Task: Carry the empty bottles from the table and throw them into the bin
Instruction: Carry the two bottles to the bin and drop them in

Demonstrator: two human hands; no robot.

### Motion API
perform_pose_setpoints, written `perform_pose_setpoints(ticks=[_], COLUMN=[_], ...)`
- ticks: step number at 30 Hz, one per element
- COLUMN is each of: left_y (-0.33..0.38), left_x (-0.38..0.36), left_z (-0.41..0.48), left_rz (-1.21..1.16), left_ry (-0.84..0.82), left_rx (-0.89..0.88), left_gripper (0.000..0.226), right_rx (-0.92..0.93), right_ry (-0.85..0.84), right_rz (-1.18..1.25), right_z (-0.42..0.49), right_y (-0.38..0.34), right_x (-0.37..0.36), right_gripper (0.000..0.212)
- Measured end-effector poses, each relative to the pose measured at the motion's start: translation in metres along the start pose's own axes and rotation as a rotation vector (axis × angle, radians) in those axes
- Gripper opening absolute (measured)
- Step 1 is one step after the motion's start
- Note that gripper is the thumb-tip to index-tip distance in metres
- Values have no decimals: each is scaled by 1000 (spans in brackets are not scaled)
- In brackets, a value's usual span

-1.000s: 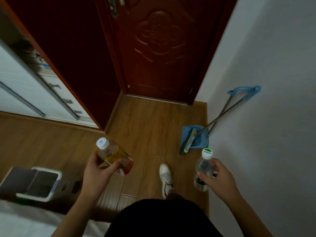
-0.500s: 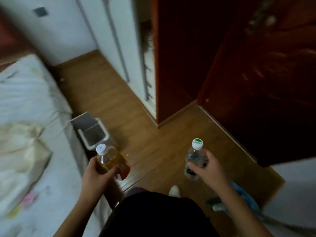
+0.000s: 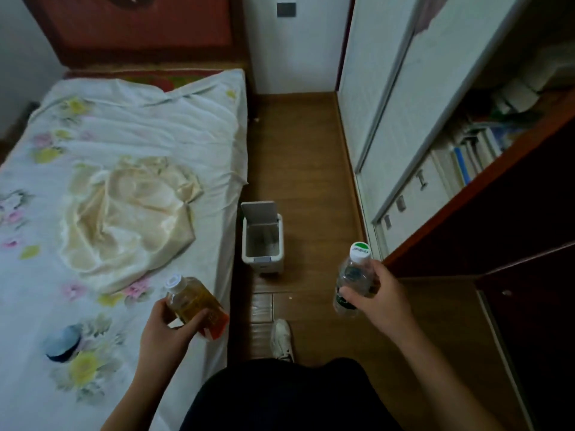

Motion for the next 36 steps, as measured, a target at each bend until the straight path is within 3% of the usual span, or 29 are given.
perform_pose_setpoints(ticks=[5, 10, 14, 21, 29, 36], left_y=[23, 53, 70, 72, 70, 40], left_x=[-20, -42, -61, -69, -53, -58], left_z=[75, 146, 195, 264, 320, 354], left_rz=[-15, -31, -29, 17, 73, 86], left_ry=[-59, -127, -139, -69, 30, -56], left_rx=[-49, -90, -94, 4, 132, 199], left_gripper=[48, 59, 53, 50, 55, 53], right_rx=[-44, -158, -221, -135, 63, 52], right_ry=[30, 40, 28, -62, -312, -418], right_rz=[6, 15, 17, -102, -295, -340], right_z=[45, 84, 121, 215, 294, 328], right_y=[-29, -33, -41, -119, -237, -265], right_x=[-4, 0, 7, -17, -83, -137], right_gripper=[84, 77, 73, 71, 63, 68])
Point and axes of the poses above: each hand's wrist, its own z-axis towards the middle knuckle, its own x-axis out of the back of the hand, y = z × x, the point moved 8 cm from there along z, towards the middle knuckle, and after that the axes turned 14 degrees about -x, right-handed, at the moved point
